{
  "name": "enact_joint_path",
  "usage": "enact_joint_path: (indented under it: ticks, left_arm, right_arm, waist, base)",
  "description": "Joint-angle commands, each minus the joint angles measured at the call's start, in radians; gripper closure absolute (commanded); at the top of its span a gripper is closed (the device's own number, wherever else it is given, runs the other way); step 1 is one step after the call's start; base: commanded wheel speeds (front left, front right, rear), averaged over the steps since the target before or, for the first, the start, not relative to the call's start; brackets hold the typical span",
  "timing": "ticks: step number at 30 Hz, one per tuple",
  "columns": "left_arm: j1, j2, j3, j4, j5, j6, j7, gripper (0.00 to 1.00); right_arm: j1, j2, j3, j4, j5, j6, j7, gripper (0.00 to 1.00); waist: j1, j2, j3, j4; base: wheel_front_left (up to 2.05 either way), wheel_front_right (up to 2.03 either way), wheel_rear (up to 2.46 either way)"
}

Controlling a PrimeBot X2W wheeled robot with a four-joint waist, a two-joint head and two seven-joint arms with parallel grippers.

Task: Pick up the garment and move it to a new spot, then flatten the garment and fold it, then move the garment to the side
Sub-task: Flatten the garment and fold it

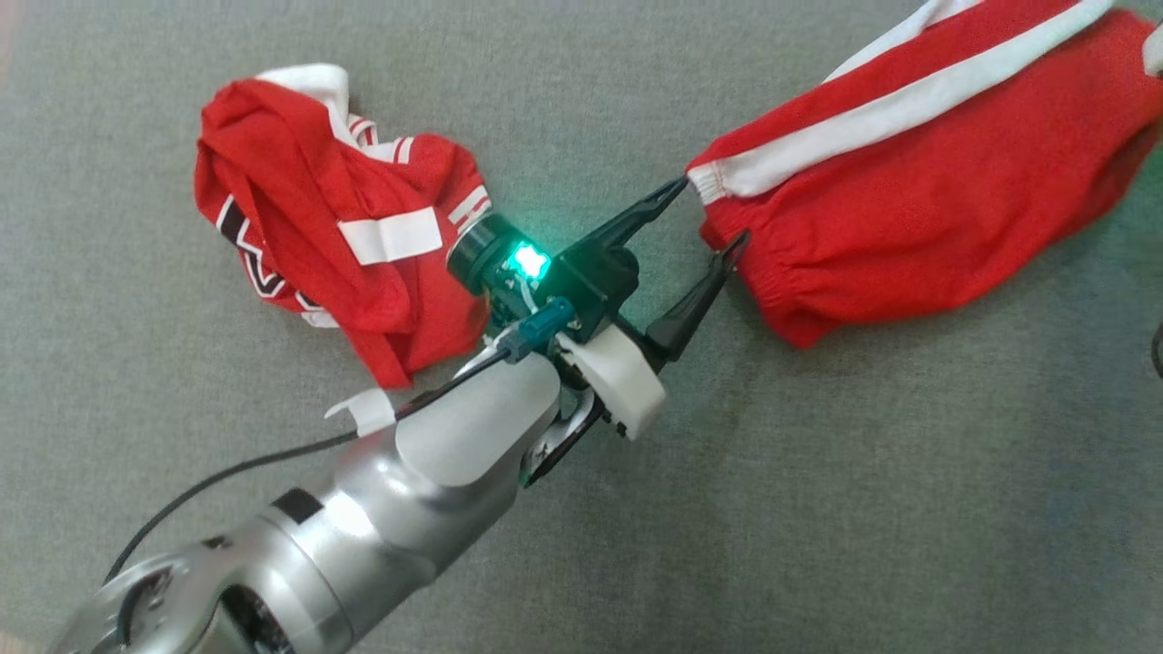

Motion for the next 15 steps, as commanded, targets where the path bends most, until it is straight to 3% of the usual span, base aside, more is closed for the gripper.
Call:
enact_joint_path:
  ticks: [1, 9, 15]
  left_arm:
    - [-0.007, 0.017, 0.030, -0.010, 0.004, 0.011, -0.011, 0.00]
    - [0.045, 0.056, 0.099, -0.013, -0.019, 0.057, -0.012, 0.00]
    - [0.141, 0.150, 0.304, -0.160, 0.034, 0.153, -0.012, 0.00]
  right_arm:
    - [-0.016, 0.012, 0.016, -0.027, 0.017, 0.007, -0.019, 0.00]
    - [0.061, 0.047, 0.107, -0.100, 0.133, 0.007, -0.102, 0.00]
    - [0.203, 0.055, 0.235, -0.275, 0.263, 0.007, -0.160, 0.00]
  waist:
    - [0.0000, 0.0000, -0.028, -0.008]
    - [0.0000, 0.0000, -0.130, -0.040]
    - [0.0000, 0.0000, -0.213, -0.086]
  base:
    - [0.00, 0.00, 0.00]
    - [0.00, 0.00, 0.00]
    - [0.00, 0.00, 0.00]
